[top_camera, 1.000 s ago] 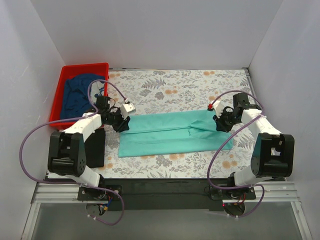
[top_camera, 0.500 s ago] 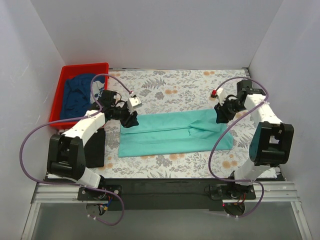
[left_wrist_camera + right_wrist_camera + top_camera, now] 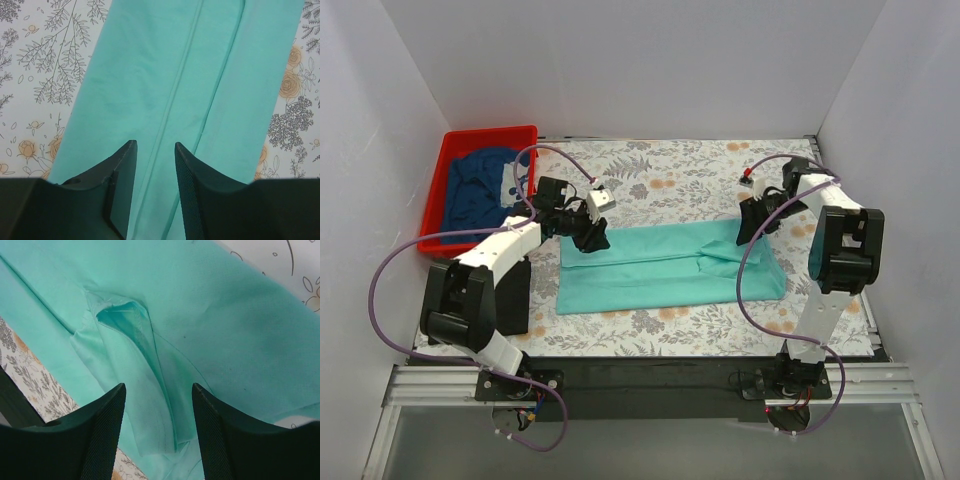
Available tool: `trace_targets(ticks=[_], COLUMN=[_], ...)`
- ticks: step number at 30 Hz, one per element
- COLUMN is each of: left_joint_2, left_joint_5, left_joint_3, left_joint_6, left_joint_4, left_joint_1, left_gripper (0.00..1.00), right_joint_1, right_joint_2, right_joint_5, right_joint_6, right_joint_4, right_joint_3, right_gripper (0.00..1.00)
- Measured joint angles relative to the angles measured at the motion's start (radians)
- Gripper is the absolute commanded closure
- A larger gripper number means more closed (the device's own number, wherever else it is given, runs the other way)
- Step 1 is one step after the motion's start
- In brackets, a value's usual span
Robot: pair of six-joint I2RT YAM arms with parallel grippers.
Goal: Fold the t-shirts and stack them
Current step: Fold the tshirt
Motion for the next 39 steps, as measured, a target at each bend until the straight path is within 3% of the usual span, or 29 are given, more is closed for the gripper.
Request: trace_targets(ticks=[10,14,17,25,38,39], left_joint_2=[0.000,0.000,0.000,-0.003,-0.019,-0.021], left_joint_5=[-0.019,-0.024,-0.028,-0.037,-0.040,-0.040], left_joint_3=[0.000,-0.003,-0.004,-0.007,-0.021,-0.021], left_joint_6=[-0.008,-0.008,-0.008,-0.007,-0.007,-0.007], left_joint_4=[0.011,0.013,0.015,0.018,0.026,0.026], left_joint_1=[0.000,0.000,0.000,0.000,0.000,0.000], left_gripper=[0.65,0.65,0.65,0.65,0.65,0.65], right_joint_1=[0.005,0.011,0.015,0.021,0.037,0.042], right_joint_2=[0.036,0.037,0.037,0.020,-0.098,-0.104], right_joint_5=[0.005,0.008,0.007,0.004,0.018,0.020], right_joint_6=[0.013,0.011,0.004,-0.045,-0.192,-0.206], right_joint_4=[-0.014,-0.016,-0.027,-0.097,-0.194,-0.200], right_joint_3=[0.000,0.000,0.000,-0.016,-0.159,-0.174], right_gripper=[0.38,0.46,0.66,0.99,0.99,0.94])
